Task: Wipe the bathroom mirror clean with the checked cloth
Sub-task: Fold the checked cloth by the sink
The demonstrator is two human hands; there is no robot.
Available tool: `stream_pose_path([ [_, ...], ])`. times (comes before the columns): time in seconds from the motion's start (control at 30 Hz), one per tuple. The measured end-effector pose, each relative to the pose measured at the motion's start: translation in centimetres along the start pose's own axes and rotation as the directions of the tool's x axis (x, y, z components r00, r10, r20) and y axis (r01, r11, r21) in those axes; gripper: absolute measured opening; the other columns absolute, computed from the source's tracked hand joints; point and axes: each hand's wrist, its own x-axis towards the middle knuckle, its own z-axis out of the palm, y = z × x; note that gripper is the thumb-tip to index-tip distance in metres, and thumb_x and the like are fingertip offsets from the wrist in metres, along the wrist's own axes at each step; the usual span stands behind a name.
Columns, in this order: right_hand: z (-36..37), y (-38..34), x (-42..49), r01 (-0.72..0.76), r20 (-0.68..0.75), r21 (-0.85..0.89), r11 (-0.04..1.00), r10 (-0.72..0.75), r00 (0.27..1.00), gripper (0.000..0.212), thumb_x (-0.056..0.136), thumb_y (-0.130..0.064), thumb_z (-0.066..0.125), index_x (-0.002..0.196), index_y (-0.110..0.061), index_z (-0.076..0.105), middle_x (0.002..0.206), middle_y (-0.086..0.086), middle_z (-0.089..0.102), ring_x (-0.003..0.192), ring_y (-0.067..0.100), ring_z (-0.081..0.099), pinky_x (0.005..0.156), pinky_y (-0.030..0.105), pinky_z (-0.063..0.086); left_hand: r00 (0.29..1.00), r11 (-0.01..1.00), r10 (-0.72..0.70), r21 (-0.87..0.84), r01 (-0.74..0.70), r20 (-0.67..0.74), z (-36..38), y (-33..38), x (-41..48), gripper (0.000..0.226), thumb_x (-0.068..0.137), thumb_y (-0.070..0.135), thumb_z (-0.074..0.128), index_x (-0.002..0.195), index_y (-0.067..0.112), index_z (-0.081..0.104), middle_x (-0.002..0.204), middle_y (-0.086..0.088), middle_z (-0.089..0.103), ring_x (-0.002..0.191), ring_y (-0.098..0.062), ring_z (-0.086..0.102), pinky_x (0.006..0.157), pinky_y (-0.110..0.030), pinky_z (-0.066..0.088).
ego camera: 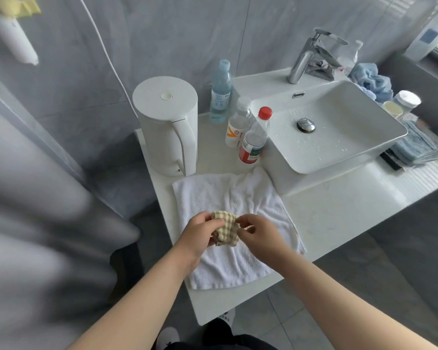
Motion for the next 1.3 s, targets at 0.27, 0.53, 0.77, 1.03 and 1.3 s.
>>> stream_pose_path([
  [0.27,0.4,-7.5,-6.4,0.264,-0.027,0.250,0.932,-0.266,0.964,0.022,0.085,-0.024,0.070,0.107,-0.021,0.072,0.099,-0.006,0.069,0.085,0.013,0.069,0.078,0.036,0.059,0.981,0.965,0.173,-0.215,-0.151,0.089,-3.6,3.7,-7.6,0.024,0.100,0.014,0.050,0.102,0.006,0.072,0.100,-0.018,0.073,0.091,-0.024,0.071,0.075,-0.030,0.055],
  [0.53,1.0,-13.2,-10.7,0.427,-0.044,0.333,0.841,-0.438,0.898,0.023,0.087,-0.037,0.065,0.105,-0.028,0.075,0.087,0.004,0.074,0.081,0.029,0.070,0.077,0.050,0.056,0.890,0.892,0.452,-0.065,-0.448,0.068,-7.3,5.8,-13.4,0.018,0.073,0.020,0.085,0.090,0.024,0.078,0.095,-0.012,0.075,0.093,-0.028,0.072,0.084,-0.039,0.058],
  [0.77,1.9,-15.9,-12.8,0.340,-0.046,0.450,0.825,-0.360,0.932,0.021,0.100,-0.014,0.056,0.092,-0.008,0.073,0.086,0.015,0.073,0.082,0.028,0.068,0.080,0.039,0.057,0.840,0.835,0.517,0.120,-0.537,0.165,-10.2,5.7,-16.2,0.050,0.064,0.030,0.088,0.109,0.026,0.065,0.102,0.002,0.073,0.098,-0.014,0.070,0.079,-0.023,0.054],
  [1.03,2.8,-17.1,-14.2,0.328,-0.091,0.458,0.826,-0.323,0.942,0.021,0.102,-0.014,0.052,0.090,-0.001,0.064,0.081,0.018,0.066,0.078,0.025,0.064,0.084,0.050,0.056,0.838,0.827,0.543,0.143,-0.544,0.047,-11.6,6.0,-17.7,0.013,0.077,0.019,0.057,0.078,0.013,0.068,0.074,-0.017,0.062,0.070,-0.013,0.058,0.062,-0.022,0.048],
  [1.3,3.3,-19.1,-14.6,0.195,-0.094,0.538,0.820,-0.171,0.981,0.026,0.105,-0.022,0.046,0.093,-0.017,0.068,0.087,0.000,0.069,0.083,0.012,0.061,0.078,0.031,0.052,0.932,0.898,0.358,-0.249,-0.361,-0.061,-13.2,6.7,-18.5,0.018,0.093,0.012,0.060,0.088,0.019,0.076,0.094,-0.008,0.075,0.087,-0.021,0.071,0.075,-0.036,0.056],
])
